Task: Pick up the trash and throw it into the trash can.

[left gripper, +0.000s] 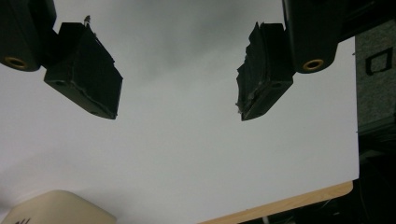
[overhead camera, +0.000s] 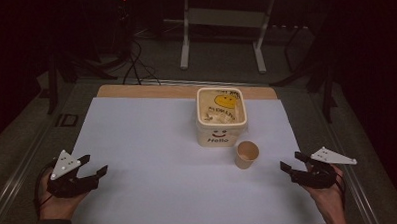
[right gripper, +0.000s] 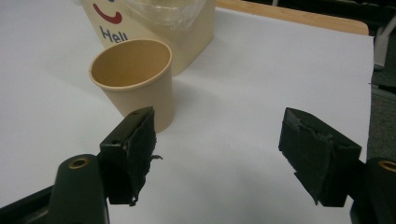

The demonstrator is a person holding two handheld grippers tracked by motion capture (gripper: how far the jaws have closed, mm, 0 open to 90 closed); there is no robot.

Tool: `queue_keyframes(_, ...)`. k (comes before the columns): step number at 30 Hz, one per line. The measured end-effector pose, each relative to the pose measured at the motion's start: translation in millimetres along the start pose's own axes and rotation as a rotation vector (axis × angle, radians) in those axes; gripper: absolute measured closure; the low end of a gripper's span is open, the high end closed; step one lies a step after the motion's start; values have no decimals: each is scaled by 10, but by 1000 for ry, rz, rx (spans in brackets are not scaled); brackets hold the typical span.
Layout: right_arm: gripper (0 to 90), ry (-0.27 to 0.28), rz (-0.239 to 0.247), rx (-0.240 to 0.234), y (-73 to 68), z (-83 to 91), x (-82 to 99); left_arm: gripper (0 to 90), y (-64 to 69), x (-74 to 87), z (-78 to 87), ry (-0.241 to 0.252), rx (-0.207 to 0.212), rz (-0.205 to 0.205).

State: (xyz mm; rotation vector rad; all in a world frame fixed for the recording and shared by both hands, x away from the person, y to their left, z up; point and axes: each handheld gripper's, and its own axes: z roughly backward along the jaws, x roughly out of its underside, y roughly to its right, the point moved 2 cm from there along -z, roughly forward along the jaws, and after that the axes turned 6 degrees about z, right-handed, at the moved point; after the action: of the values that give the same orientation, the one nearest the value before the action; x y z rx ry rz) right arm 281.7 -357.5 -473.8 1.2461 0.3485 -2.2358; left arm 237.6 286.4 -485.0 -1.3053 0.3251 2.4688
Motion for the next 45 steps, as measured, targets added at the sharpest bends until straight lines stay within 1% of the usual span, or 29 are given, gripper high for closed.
queue_keyframes(3, 258, -1, 0, 0, -4, -6, -3, 306, -10, 12, 1, -4, 10, -3)
queue_keyframes(5, 256, 0, 0, 0, -9, -6, -11, 304, -18, 19, 10, -6, 6, -4)
queue_keyframes(7, 256, 0, 1, -1, -12, -6, -13, 304, -22, 23, 21, -2, 10, -6)
queue_keyframes(11, 256, -6, -1, -1, -14, -17, -9, 305, -37, 29, 20, -4, 8, 0)
queue_keyframes(22, 256, -15, 12, -26, -71, -89, -38, 313, -26, 46, -1, -22, 18, -4)
queue_keyframes(29, 257, -10, 19, -49, -103, -132, -131, 314, -34, 58, -2, -27, 14, 6)
queue_keyframes(32, 256, -9, 18, -70, -118, -164, -184, 314, -34, 61, 0, -28, 15, 8)
queue_keyframes(37, 234, -25, 42, -90, -163, -236, -272, 314, -27, 60, 1, -27, 16, 8)
queue_keyframes(45, 224, -28, 54, -117, -254, -379, -383, 314, -42, 70, 1, -31, 12, 15)
